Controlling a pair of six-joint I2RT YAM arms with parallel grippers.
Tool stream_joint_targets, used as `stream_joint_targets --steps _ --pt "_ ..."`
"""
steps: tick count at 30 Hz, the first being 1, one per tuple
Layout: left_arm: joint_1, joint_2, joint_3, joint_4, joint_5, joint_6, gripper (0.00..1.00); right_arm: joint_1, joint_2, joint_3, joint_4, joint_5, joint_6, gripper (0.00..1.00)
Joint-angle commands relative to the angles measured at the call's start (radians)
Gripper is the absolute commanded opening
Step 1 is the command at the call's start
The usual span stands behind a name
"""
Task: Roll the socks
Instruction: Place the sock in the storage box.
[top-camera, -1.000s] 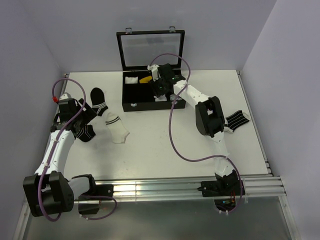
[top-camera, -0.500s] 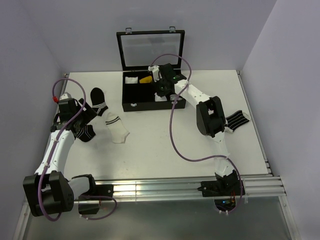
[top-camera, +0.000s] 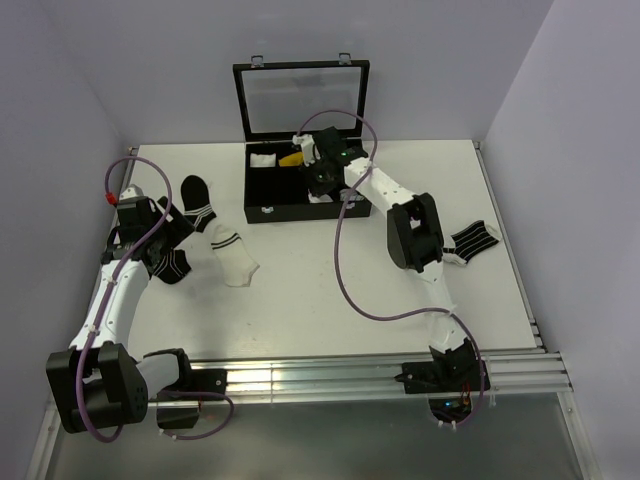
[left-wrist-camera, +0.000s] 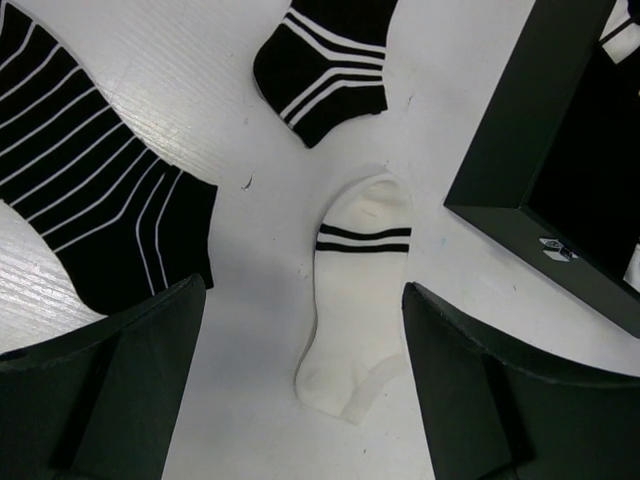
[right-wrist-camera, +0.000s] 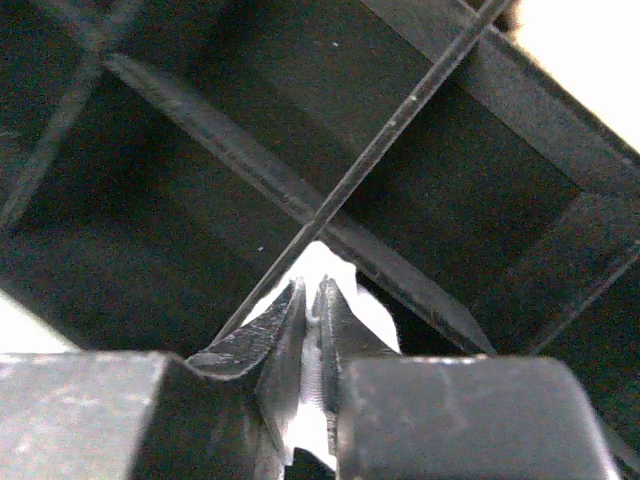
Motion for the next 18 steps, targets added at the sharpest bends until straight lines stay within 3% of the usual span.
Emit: stream_joint_targets --steps 1,8,18 --pt "0.004 0.003 -0.004 0.032 0.019 0.001 0.85 0.005 0.070 0.005 -0.208 0.090 0.050 0.18" --pt "0.004 0.003 -0.006 0.032 0.027 0.001 0.85 0.002 0.088 -0.006 -0.254 0.141 0.067 0.37" --pt "0.004 -0.022 -0.006 0.029 0.019 0.001 0.85 0.003 -0.027 -0.021 -0.166 0.107 0.056 0.48"
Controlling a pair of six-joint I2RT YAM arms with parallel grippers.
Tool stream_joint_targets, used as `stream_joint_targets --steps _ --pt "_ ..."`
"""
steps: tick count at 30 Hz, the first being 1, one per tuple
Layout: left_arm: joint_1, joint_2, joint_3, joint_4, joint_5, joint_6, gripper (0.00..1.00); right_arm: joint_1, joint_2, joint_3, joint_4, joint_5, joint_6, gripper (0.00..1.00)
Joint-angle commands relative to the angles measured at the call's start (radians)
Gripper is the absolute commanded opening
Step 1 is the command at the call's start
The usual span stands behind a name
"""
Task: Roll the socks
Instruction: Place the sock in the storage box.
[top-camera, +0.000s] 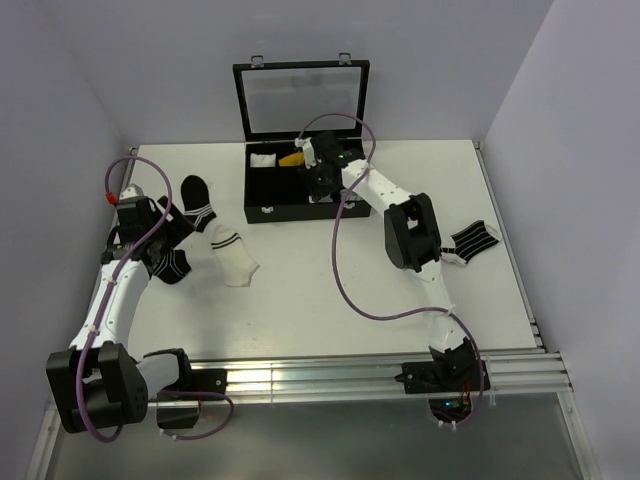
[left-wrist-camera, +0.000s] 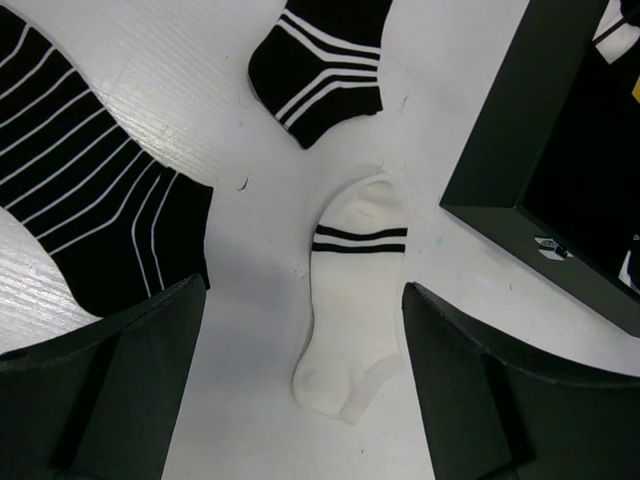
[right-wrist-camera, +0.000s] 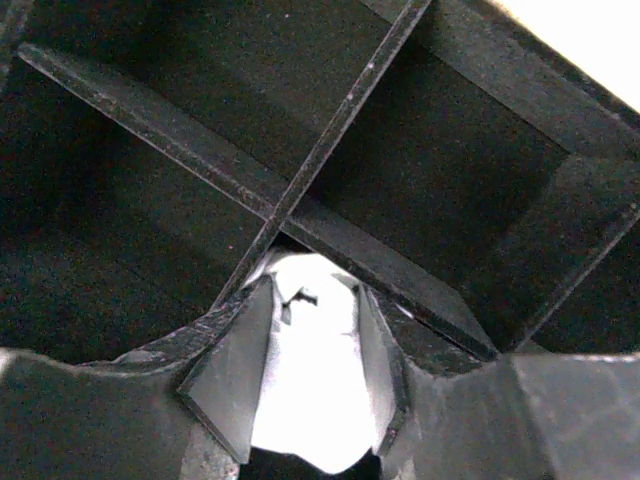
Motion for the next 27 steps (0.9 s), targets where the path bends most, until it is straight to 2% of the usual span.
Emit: stream_joint_targets --steps 1,10,13,17,21,24,27 --pt "0.004 -0.026 -0.004 0.025 0.009 0.001 0.85 -0.002 -0.074 -0.046 -0.123 0.017 -0.003 0.48" --pt "0.004 -0.061 -0.001 0.025 0.006 0.007 0.85 -0.002 -0.224 -0.035 -0.098 0.031 -0.004 0.56" --pt "0.004 -0.075 -0.003 0.026 0.008 0.010 0.85 -0.002 -0.258 -0.053 -0.081 0.006 0.000 0.62" --pt "0.004 -0.089 -0.003 0.022 0.008 0.009 0.85 -0.004 -0.267 -0.055 -0.087 0.007 0.019 0.64" --pt "0.004 -0.107 -0.004 0.025 0.006 0.010 0.85 -0.004 -0.313 -0.138 -0.031 0.011 0.040 0.64" --pt "0.004 -0.112 -0.003 0.026 0.006 0.009 0.86 -0.008 -0.290 -0.158 -0.004 0.008 0.066 0.60" --pt "0.004 -0.113 -0.004 0.025 0.006 0.012 0.85 -0.013 -0.241 -0.150 0.002 0.003 0.091 0.47"
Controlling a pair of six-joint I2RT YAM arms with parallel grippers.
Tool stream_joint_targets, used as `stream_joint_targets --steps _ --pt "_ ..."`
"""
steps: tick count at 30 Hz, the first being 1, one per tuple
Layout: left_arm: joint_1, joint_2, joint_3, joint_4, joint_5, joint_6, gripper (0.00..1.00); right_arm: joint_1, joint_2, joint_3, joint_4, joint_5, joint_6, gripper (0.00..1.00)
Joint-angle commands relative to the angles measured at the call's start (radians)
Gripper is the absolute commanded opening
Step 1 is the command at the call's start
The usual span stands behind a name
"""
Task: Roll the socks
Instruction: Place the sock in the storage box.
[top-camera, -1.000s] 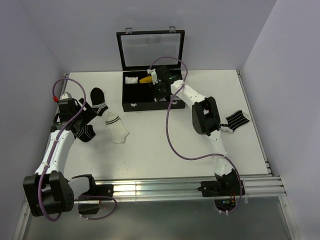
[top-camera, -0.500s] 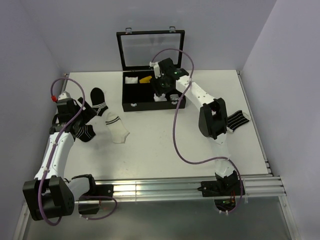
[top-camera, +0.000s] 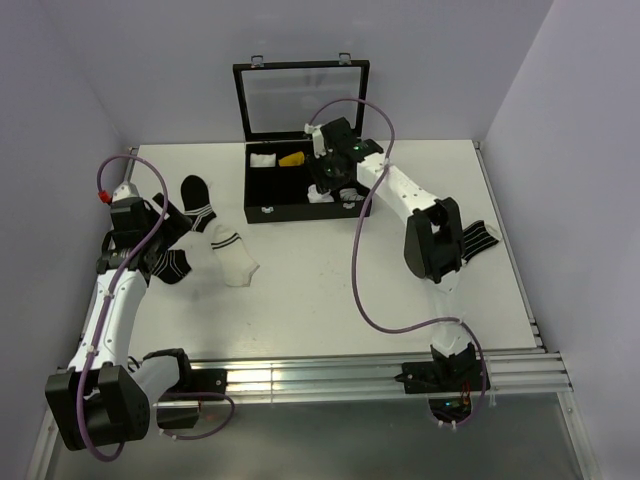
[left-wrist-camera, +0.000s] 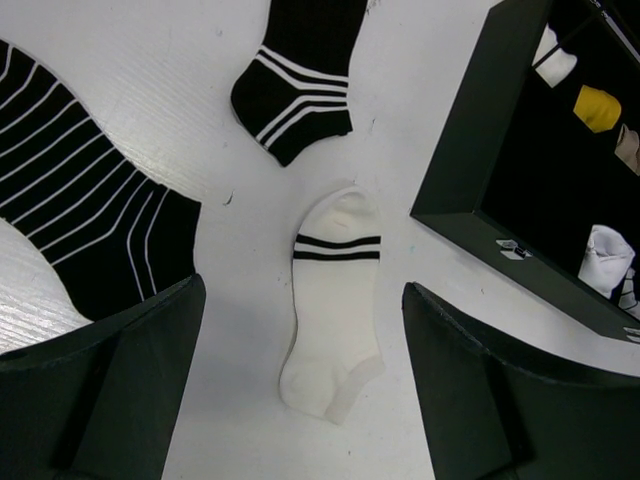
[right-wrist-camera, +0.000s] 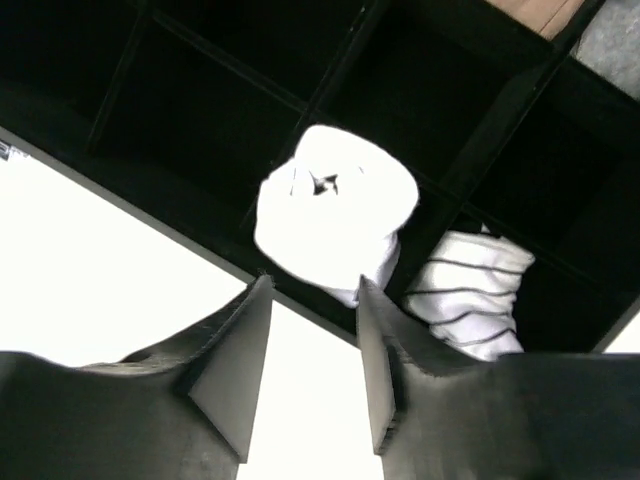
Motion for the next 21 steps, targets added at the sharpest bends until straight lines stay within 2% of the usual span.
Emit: stream_joint_targets --steps 1,5,16,21 --pt "0.004 -0.025 -0.003 0.023 0.006 0.012 0.85 -0.011 0.025 -0.011 0.057 -0.015 0.045 0.44" --pt "0.004 -0.022 -0.004 0.023 0.002 0.010 0.85 -0.012 0.068 -0.029 0.092 -0.016 0.070 0.44" --pt "0.004 -0.011 -0.006 0.026 0.012 0.012 0.85 -0.009 0.274 0.146 -0.058 -0.012 0.068 0.45" --pt "0.004 -0.016 -0.007 0.028 0.012 0.012 0.85 -0.011 0.227 0.094 -0.029 -0.012 0.061 0.46"
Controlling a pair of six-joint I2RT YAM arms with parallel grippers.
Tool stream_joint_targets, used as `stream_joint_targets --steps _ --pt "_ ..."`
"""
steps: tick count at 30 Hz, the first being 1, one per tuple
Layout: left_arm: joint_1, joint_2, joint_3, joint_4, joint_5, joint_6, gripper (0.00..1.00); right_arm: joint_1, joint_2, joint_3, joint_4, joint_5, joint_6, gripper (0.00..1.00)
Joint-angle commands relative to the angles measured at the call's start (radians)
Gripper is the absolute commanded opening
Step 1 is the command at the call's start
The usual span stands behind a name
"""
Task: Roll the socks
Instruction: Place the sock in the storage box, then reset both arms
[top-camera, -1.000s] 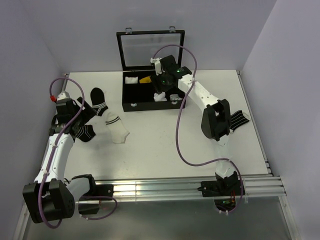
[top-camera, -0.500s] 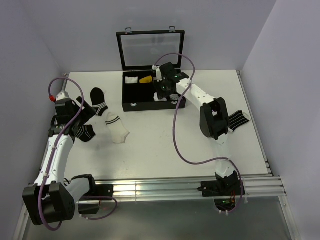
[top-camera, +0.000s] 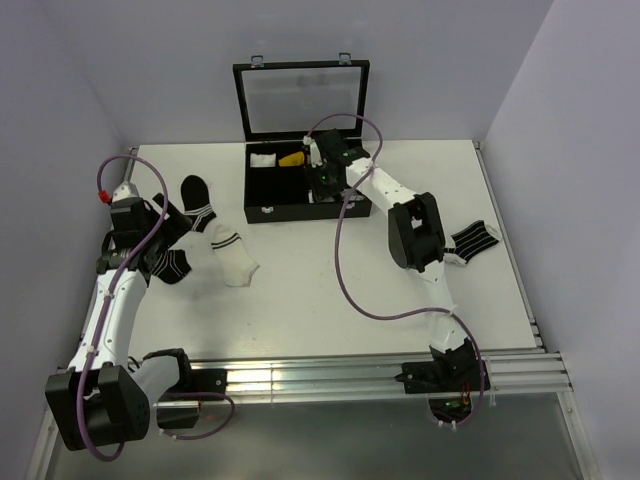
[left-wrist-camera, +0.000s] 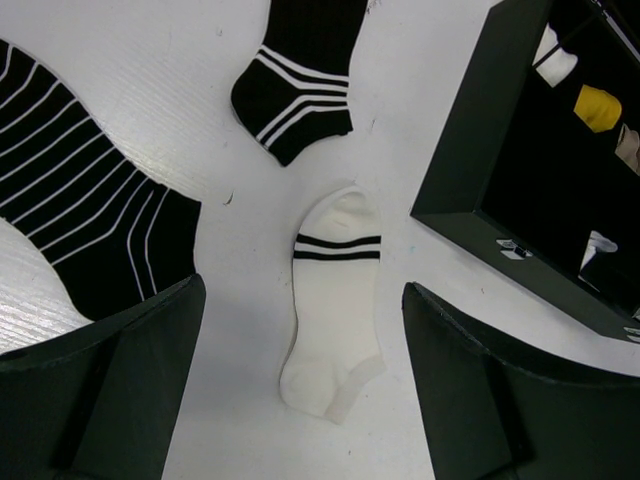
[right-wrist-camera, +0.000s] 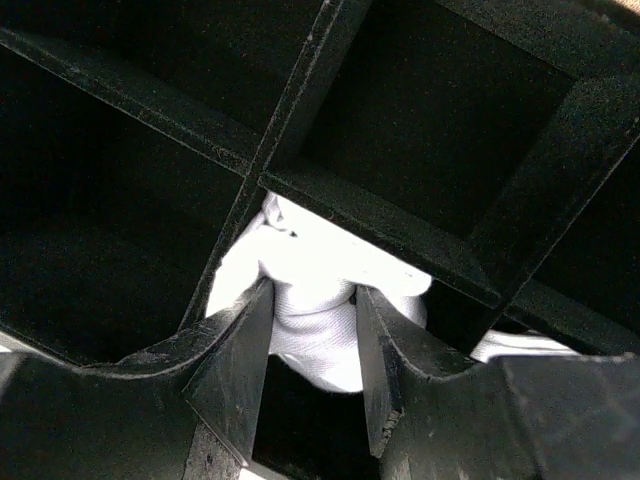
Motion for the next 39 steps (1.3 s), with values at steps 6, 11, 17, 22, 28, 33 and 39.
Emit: stream_joint_targets --steps 6,11,17,22,28,33,39 --pt "0.004 -0.030 -0.005 0.028 0.007 0.013 0.85 0.000 -0.135 -0.039 -0.028 0.026 -0.012 0.52" --pt "0.004 -0.068 0.017 0.006 0.001 0.007 0.86 0.000 -0.279 -0.078 0.001 0.044 0.003 0.57" --pt "0.004 -0.154 0.086 -0.076 -0.036 -0.001 0.88 -0.001 -0.541 -0.202 0.055 0.135 0.075 0.63" --pt "0.004 -0.246 0.223 -0.216 -0.087 0.025 0.91 -0.018 -0.825 -0.400 0.122 0.309 0.164 0.74" --pt "-0.013 -0.351 0.403 -0.362 -0.186 0.077 0.93 -0.035 -1.259 -0.697 0.231 0.477 0.239 0.92" --pt "-0.099 -0.427 0.497 -0.446 -0.329 0.109 0.99 -0.036 -1.584 -0.866 0.231 0.599 0.216 1.00" --pt "-0.216 -0.537 0.563 -0.491 -0.528 0.129 0.99 -0.036 -1.839 -0.987 0.211 0.642 0.147 1.00"
